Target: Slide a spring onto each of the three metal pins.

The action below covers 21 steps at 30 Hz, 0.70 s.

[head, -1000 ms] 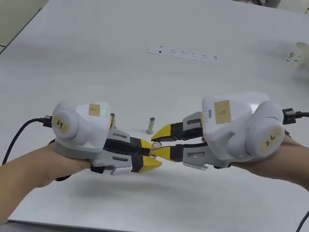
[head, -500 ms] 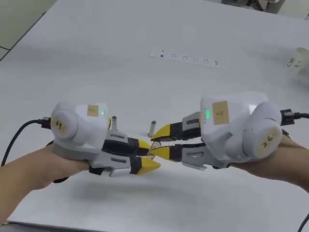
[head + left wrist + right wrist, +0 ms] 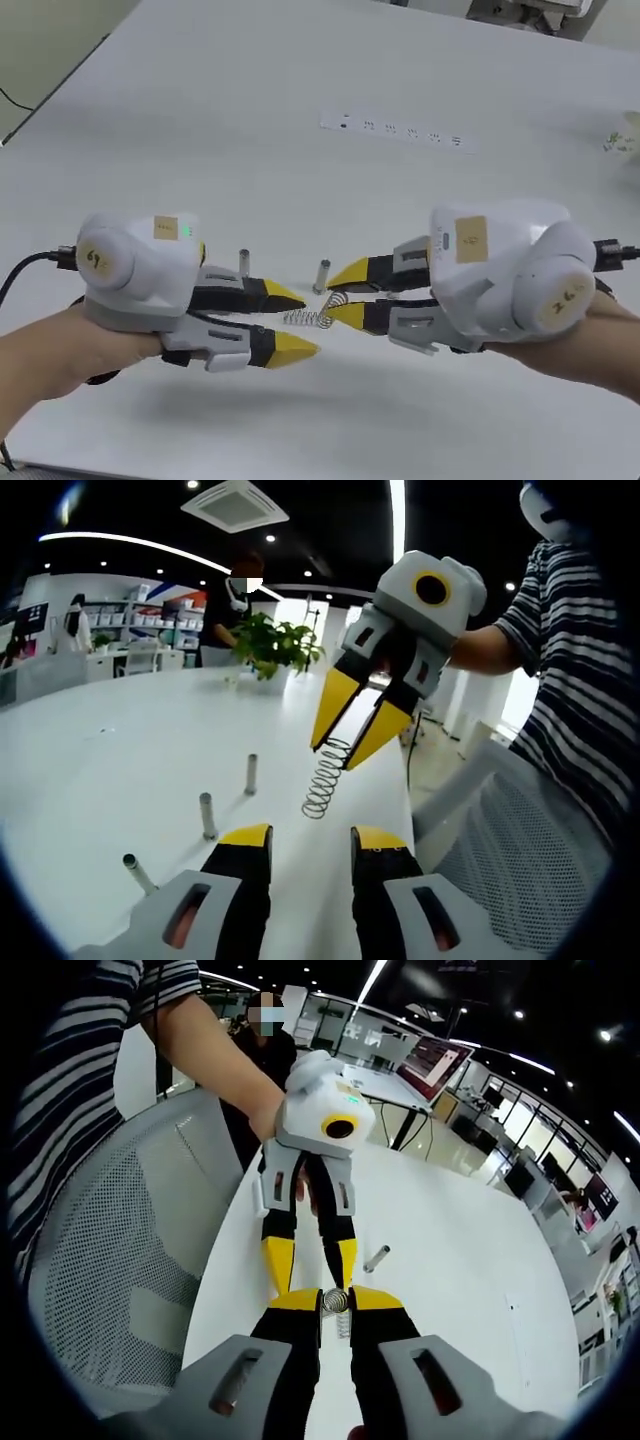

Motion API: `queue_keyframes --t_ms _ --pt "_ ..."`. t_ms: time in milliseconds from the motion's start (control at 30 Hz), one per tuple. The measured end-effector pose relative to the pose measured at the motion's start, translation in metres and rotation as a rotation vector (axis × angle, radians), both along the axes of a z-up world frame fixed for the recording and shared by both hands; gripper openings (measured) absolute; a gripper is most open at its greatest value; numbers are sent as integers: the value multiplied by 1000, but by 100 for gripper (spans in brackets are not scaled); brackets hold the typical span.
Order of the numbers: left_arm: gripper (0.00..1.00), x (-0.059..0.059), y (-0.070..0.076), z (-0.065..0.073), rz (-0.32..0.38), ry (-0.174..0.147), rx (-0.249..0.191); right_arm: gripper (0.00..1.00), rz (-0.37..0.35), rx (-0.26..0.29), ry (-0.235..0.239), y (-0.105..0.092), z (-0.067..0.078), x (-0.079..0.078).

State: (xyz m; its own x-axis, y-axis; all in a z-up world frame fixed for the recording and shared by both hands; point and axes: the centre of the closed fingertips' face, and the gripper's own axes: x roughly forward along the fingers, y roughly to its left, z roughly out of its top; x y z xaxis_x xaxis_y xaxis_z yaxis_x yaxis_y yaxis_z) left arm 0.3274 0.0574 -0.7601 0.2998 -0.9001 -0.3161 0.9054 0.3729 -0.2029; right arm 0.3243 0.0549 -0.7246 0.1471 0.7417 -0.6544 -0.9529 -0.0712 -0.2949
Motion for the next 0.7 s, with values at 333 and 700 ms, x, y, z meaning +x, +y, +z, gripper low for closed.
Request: queue_keyframes --t_ms 333,700 --pt "34 5 27 0 65 15 24 7 -10 -18 -10 -7 -4 5" --pt "43 5 60 0 133 27 44 7 19 -82 -38 -13 -9 6"
